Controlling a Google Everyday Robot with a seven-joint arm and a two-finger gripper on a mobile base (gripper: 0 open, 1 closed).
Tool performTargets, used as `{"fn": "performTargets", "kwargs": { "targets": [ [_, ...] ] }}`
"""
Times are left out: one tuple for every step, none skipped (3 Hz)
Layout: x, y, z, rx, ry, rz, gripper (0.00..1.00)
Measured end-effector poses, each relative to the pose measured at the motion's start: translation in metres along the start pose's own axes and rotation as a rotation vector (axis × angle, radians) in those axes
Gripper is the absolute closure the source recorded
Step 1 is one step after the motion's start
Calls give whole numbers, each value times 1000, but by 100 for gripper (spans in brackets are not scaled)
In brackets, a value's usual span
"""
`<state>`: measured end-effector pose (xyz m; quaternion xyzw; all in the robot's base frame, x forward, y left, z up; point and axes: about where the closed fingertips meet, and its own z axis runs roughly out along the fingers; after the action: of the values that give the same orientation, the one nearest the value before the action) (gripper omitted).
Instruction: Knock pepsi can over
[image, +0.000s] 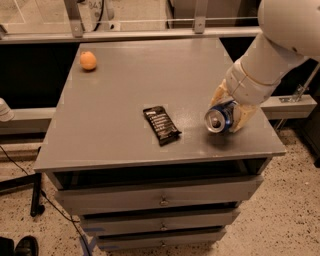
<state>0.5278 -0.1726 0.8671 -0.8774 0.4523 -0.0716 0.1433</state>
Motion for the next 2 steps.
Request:
{"fn": "performTargets", "kwargs": {
  "targets": [
    [-19, 10, -1, -17, -10, -48, 58],
    [-34, 16, -1, -26, -30, -71, 36]
  ]
}}
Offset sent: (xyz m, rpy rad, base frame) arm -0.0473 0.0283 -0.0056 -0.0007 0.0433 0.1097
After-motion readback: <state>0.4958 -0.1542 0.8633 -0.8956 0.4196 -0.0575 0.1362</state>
